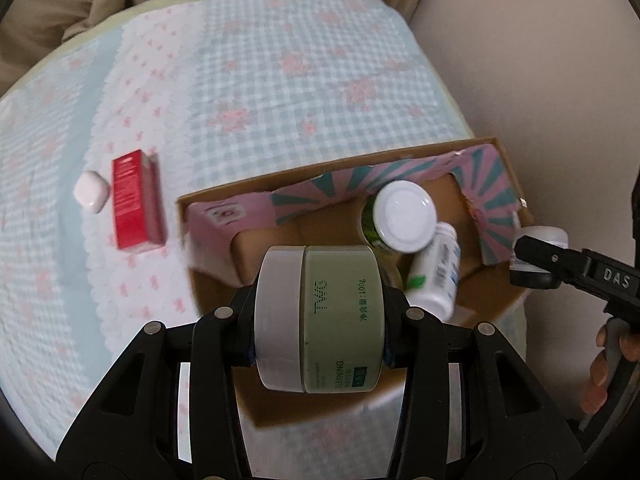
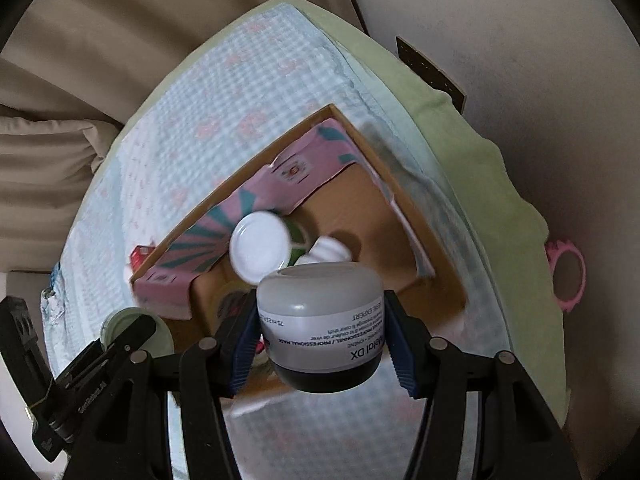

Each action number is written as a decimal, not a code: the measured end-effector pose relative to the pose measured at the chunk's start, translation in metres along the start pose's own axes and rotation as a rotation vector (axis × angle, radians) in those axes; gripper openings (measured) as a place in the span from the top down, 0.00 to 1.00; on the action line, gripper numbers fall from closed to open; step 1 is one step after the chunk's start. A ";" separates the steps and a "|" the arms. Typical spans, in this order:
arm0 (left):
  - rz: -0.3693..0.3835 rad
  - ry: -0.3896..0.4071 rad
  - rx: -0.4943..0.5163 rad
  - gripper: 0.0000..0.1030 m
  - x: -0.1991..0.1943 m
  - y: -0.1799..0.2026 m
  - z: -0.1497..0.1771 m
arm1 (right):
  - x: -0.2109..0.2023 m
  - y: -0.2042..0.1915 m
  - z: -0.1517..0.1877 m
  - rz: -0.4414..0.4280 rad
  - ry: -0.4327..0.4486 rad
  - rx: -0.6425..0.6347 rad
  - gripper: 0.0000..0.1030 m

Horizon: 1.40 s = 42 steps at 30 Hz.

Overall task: Organize rigid objects
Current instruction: 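Carry both jars into the cardboard box and open both tools, then lift both tools away from the box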

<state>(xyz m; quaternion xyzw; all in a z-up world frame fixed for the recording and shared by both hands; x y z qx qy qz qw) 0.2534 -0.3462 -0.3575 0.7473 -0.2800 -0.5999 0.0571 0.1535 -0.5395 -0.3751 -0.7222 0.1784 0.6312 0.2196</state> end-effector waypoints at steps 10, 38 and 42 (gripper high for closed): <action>-0.054 -0.070 0.027 0.62 0.033 0.001 -0.005 | 0.028 -0.009 -0.020 0.017 -0.011 -0.081 0.48; -0.065 0.043 0.028 0.00 -0.071 -0.020 0.032 | -0.034 -0.012 0.012 0.036 0.178 -0.066 0.00; -0.057 0.075 0.011 0.00 -0.105 -0.027 0.047 | -0.055 -0.021 0.027 0.040 0.201 -0.077 0.00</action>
Point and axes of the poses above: each gripper's, at about its wrist camera, not at the fingertips, and x roughly the way its jaws point, y to its right, z to its underside, the point moved 3 cm from there along x, roughly the way its jaws point, and after that the axes turned 15 degrees about z, right-handed, at the moved point
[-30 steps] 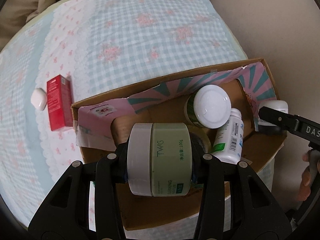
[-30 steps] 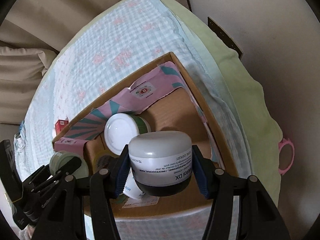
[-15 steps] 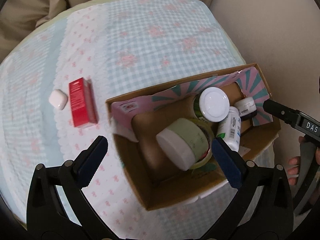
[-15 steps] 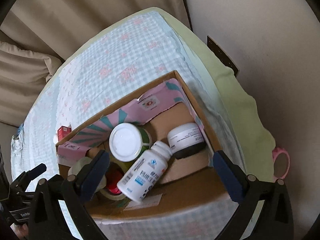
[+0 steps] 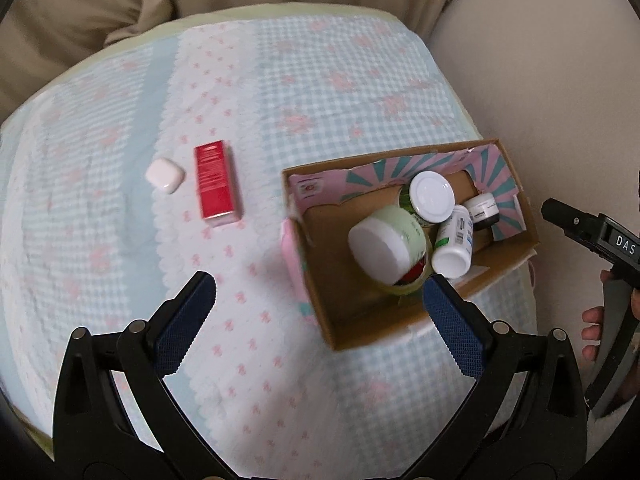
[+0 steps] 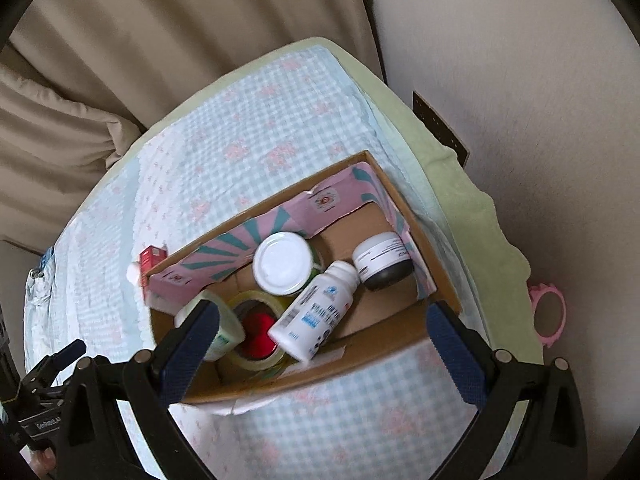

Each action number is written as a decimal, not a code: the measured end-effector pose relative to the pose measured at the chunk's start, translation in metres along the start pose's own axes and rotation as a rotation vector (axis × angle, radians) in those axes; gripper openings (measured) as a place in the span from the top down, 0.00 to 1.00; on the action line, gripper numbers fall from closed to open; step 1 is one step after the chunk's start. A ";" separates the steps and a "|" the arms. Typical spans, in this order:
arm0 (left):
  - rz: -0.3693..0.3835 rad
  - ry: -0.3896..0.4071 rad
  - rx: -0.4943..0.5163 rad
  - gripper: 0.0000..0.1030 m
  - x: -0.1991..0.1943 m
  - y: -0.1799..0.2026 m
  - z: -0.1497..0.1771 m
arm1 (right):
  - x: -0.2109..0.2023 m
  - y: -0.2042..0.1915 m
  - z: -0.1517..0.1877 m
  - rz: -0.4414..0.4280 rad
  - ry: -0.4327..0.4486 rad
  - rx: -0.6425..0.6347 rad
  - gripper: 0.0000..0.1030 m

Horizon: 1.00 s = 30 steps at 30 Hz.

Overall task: Organize rigid objects
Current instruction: 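Lift both tools away from the box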

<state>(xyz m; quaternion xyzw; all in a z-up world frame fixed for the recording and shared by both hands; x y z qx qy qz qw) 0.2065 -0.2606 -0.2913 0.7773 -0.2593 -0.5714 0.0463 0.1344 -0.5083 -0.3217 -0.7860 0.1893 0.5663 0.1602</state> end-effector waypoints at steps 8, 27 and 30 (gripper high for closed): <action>-0.035 0.082 -0.004 0.00 -0.080 -0.032 0.017 | -0.059 -0.032 0.014 -0.025 0.040 -0.001 0.00; -0.041 0.203 0.025 0.00 -0.195 -0.153 0.012 | -0.150 -0.214 0.046 -0.023 0.168 -0.158 0.00; -0.029 0.203 0.034 0.00 -0.197 -0.178 0.004 | -0.148 -0.245 0.049 -0.009 0.170 -0.176 0.00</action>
Point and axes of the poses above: each gripper's, at about its wrist camera, not at the fingertips, and x roughly the way its jaws point, y to its right, z to its underside, the point moved 3 cm from there along x, roughly the way its jaws point, and after that the axes turned 15 degrees about z, right-handed, at the moved point
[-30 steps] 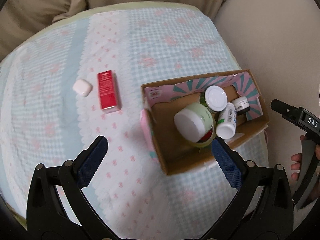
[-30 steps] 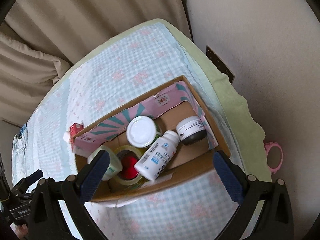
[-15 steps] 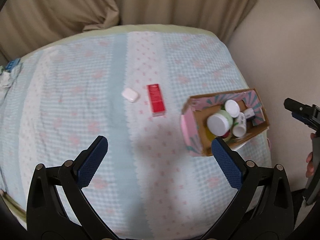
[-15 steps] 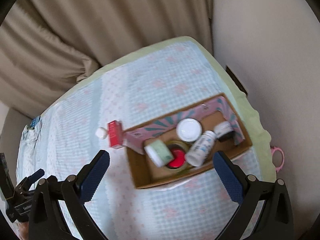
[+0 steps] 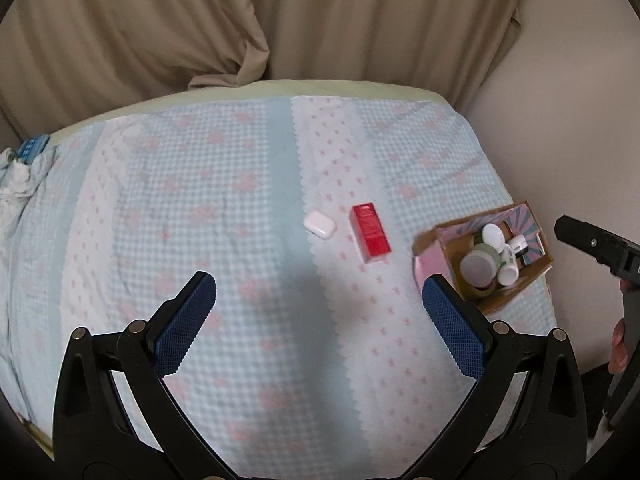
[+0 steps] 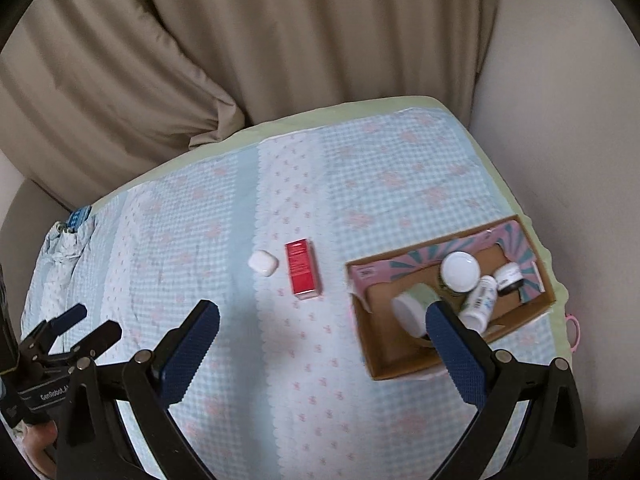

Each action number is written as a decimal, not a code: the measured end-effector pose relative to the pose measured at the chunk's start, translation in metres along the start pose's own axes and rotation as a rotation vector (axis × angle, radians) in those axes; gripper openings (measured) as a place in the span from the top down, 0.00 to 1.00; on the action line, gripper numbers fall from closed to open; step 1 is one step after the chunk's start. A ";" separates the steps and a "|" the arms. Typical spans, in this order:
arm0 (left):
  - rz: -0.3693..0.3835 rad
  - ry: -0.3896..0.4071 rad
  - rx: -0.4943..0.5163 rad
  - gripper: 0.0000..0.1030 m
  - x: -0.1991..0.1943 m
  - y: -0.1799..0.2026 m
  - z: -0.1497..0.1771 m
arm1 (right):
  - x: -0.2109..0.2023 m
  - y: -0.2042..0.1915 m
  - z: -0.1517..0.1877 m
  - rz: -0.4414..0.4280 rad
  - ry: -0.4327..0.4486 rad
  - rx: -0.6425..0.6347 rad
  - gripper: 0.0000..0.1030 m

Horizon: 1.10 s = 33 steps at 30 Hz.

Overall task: Organize rigid objects
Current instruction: 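Lift both tools away from the box, then grasp the white earbud case with the left tool while the right tool grasps the red box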

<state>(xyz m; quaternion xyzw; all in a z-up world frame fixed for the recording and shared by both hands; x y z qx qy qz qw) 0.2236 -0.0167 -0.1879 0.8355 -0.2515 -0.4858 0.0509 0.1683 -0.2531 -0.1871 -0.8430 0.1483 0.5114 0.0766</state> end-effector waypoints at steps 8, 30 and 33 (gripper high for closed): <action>0.002 -0.082 0.046 0.00 0.043 -0.060 -0.011 | 0.030 -0.064 0.001 0.021 -0.032 -0.062 0.00; 0.035 -0.270 0.314 0.00 0.271 -0.071 -0.020 | 0.238 -0.112 -0.037 0.024 -0.274 -0.278 0.10; 0.031 -0.274 0.344 0.02 0.301 -0.073 -0.015 | 0.268 -0.117 -0.031 0.022 -0.339 -0.294 0.16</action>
Point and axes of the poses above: each gripper's, at about its wrist camera, not at the fingertips, and x roughly the way its jaws point, y to its right, z to its underside, the point moved 3 cm from there along x, roughly the way its jaws point, and after that the axes turned 15 degrees about z, right-handed, at the moved point
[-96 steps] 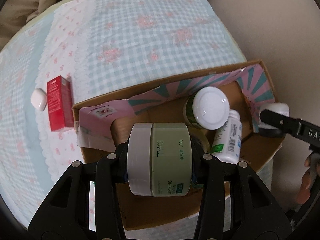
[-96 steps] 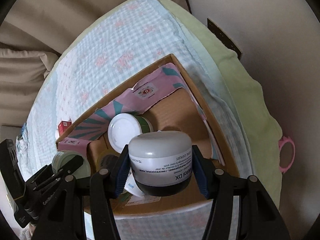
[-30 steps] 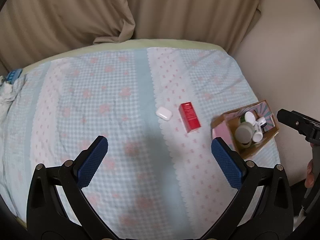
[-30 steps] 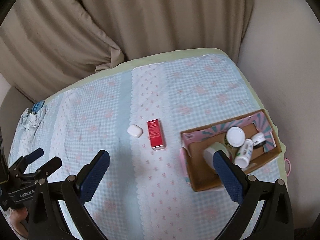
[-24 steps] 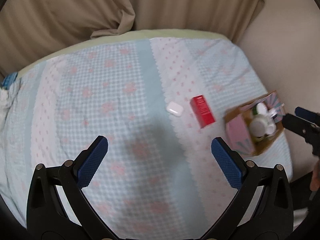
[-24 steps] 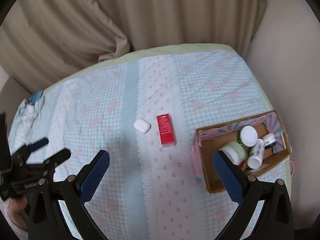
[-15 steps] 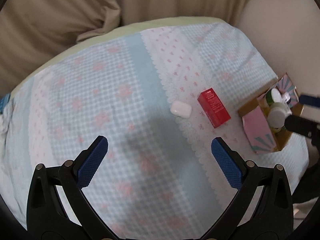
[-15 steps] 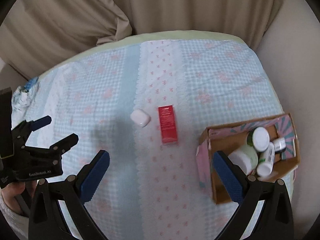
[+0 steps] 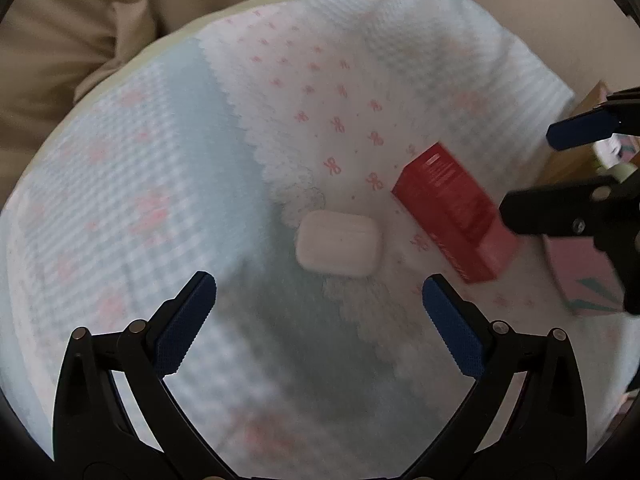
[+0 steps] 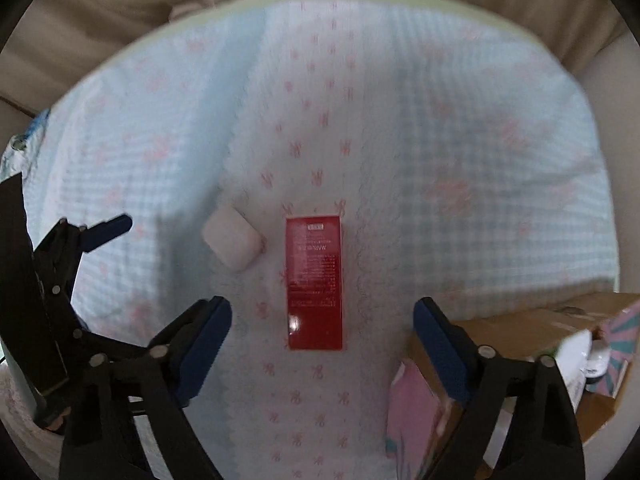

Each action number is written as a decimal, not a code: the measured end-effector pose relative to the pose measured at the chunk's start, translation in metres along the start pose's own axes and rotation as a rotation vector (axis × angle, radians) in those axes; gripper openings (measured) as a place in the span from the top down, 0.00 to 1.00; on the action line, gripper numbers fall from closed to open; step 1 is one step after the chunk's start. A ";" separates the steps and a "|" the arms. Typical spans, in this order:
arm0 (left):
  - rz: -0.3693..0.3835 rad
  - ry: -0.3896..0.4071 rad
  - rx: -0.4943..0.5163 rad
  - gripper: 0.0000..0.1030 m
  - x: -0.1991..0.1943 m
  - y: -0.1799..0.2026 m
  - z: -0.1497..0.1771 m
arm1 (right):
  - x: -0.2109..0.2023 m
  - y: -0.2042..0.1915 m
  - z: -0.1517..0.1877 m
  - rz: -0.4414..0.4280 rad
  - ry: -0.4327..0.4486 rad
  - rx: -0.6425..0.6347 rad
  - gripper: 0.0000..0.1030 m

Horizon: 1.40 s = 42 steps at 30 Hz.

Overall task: Organize rigid objects
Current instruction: 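Grasp the white earbud case with the left tool while the right tool grasps the red box, then carry earbud case and red box into the cardboard box and open both tools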

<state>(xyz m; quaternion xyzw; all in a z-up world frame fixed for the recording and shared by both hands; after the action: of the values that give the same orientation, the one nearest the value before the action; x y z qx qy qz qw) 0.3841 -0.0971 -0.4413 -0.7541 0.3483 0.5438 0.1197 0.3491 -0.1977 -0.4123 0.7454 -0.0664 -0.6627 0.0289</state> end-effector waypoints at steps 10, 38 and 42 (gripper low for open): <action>0.011 -0.022 0.042 0.14 0.055 -0.006 -0.006 | 0.066 -0.007 -0.003 -0.021 -0.136 0.028 0.31; 0.057 0.067 -0.073 0.45 0.004 -0.019 0.001 | 0.057 -0.024 0.040 -0.043 -0.110 0.065 0.62; 0.060 0.093 -0.100 0.45 -0.022 -0.016 0.007 | 0.038 -0.020 0.053 -0.065 -0.077 0.088 0.62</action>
<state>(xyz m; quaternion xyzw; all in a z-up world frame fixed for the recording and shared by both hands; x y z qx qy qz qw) 0.3853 -0.0724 -0.4269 -0.7728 0.3483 0.5282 0.0495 0.3017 -0.1808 -0.4591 0.7217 -0.0722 -0.6879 -0.0282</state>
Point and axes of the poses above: each gripper's, at about its wrist camera, not at the fingertips, and x roughly the way its jaws point, y to its right, z to its underside, the point moved 3 cm from there along x, roughly the way its jaws point, and after that the axes turned 15 degrees about z, right-handed, at the moved point
